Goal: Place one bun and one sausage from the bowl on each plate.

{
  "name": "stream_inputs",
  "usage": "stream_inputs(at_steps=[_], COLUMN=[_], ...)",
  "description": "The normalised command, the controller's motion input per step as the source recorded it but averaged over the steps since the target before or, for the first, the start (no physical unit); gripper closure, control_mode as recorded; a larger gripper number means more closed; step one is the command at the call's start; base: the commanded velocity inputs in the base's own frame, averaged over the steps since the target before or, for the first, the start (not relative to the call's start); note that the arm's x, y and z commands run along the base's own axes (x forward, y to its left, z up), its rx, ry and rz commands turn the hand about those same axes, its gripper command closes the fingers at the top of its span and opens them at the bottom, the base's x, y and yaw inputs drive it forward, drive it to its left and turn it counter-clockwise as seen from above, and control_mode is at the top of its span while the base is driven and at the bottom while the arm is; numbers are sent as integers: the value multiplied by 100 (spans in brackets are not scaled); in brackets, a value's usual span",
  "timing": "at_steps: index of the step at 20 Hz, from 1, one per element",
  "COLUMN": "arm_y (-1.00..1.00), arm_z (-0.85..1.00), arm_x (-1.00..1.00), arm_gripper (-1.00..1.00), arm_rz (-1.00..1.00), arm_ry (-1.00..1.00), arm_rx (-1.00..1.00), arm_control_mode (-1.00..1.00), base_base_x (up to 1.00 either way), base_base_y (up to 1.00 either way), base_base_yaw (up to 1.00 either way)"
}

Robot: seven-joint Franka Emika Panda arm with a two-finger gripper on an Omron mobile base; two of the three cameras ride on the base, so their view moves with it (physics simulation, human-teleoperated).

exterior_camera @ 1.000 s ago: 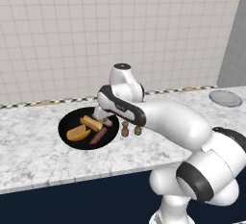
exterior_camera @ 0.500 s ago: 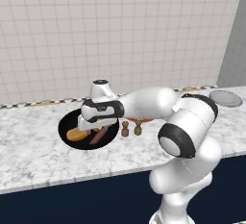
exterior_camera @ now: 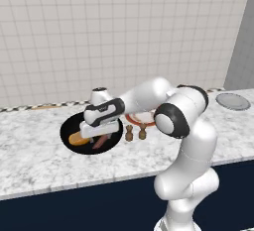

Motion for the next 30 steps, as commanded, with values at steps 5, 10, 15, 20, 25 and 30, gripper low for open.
stream_inputs(at_steps=[5,10,15,20,25,30], arm_y=[2,0,-27,-91,-100,-100], arm_z=[-36,-36,20,98,72,3], arm_x=[8,-6,-6,1,48,86], arm_gripper=[-100,100,100,100,100,100], arm_rz=[-9,-8,-4,-21,-32,-41], arm_ry=[4,0,-8,-20,-3,3], arm_rx=[-5,-3,0,5,3,0], arm_control_mode=[-100,-100,-100,-100,-100,-100], base_base_x=[0,0,0,0,0,0], base_base_y=[0,0,0,0,0,0], base_base_yaw=[0,0,0,0,0,0])
